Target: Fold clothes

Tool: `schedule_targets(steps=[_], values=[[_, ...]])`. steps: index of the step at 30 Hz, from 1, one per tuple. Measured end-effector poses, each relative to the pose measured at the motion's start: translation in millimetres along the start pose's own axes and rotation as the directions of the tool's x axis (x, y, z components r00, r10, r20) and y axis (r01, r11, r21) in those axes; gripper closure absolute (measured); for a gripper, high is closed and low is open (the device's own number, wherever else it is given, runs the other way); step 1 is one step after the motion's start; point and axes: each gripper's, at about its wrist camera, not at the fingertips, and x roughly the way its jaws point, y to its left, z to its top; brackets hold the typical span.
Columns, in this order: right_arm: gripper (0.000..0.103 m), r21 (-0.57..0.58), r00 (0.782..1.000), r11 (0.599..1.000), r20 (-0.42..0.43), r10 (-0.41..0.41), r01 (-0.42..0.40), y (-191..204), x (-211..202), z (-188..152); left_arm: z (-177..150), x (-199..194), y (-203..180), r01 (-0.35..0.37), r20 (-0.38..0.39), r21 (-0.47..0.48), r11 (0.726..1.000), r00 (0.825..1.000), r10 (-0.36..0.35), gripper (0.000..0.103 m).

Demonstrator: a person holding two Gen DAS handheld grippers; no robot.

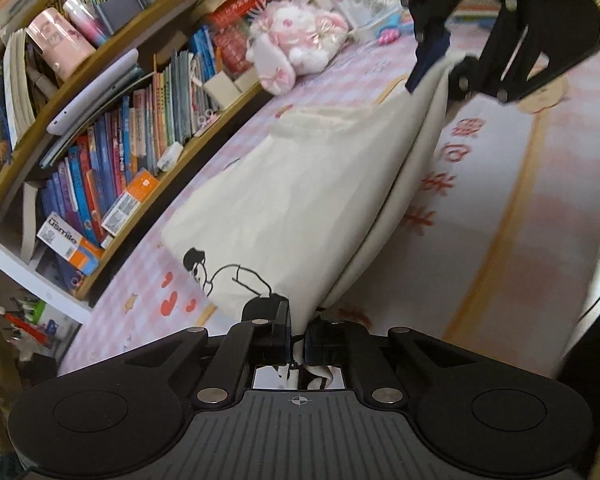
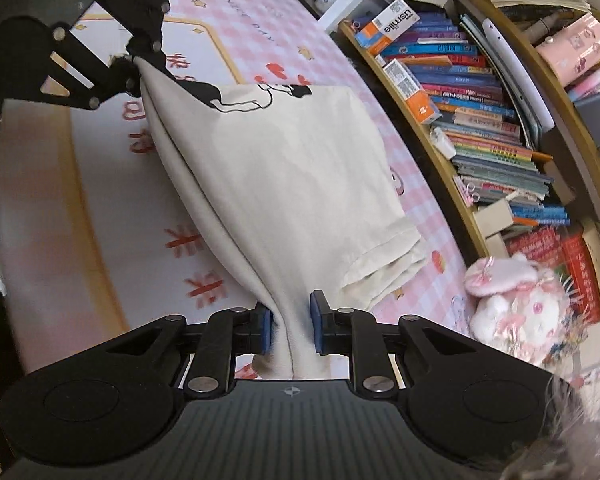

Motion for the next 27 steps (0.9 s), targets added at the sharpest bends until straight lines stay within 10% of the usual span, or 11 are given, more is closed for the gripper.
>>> schedule_targets(steps=[15, 27], values=[[0.087, 0.127, 0.997, 0.992, -0.083, 0.008, 0.003, 64, -67, -4, -29, -69, -1, 0.152, 0.069, -0.024, 0.988, 0.986, -0.15, 0.098], [0.091, 0.275, 1.0, 0.961, 0.019, -0.008, 0.002, 11, -105, 17, 5, -89, 51, 0.078, 0.187, -0.101, 0.992, 0.981, -0.058, 0.098]])
